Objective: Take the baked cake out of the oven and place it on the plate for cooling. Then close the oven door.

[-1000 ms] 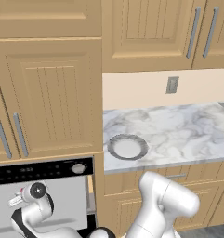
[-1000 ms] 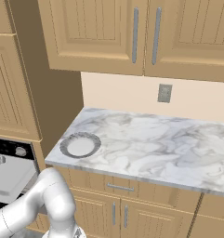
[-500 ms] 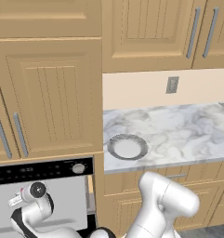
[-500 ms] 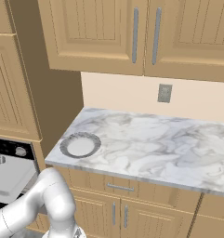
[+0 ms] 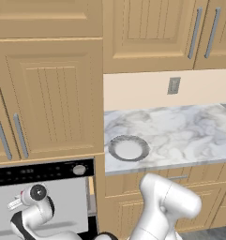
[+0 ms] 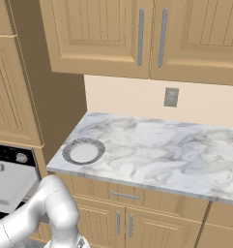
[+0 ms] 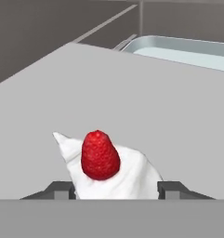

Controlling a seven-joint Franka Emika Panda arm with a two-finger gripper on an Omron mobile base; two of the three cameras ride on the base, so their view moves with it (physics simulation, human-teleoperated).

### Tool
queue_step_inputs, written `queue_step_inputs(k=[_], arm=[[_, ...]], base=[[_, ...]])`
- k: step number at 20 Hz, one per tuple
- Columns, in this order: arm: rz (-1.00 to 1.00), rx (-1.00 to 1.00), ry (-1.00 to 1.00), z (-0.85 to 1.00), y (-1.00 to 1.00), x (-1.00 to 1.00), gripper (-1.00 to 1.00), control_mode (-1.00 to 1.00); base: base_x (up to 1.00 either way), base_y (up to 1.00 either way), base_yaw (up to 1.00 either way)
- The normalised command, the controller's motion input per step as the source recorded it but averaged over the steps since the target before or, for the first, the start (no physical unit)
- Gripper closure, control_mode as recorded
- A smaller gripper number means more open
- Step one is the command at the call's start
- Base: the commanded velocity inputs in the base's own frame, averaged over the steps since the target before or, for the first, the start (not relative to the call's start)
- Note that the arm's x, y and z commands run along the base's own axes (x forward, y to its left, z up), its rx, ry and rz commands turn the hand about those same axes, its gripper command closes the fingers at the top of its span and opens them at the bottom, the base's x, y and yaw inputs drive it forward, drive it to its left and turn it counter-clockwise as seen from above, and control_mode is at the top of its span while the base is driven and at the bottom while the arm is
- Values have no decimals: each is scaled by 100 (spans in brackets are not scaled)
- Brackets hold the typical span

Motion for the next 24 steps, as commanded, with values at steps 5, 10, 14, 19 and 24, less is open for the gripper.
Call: queue_step_inputs(k=[5,10,14,19,24], arm=[[0,0,0,0,0,-19,100,-100],[0,0,0,0,0,-16,100,-100],[0,0,0,18,0,-22,100,-100],[0,0,0,43,0,-35,100,-100],[-2,0,0,64,0,-49,100,-100]], base=[[0,0,0],[0,0,0],[0,0,0],[0,0,0],[0,0,0]])
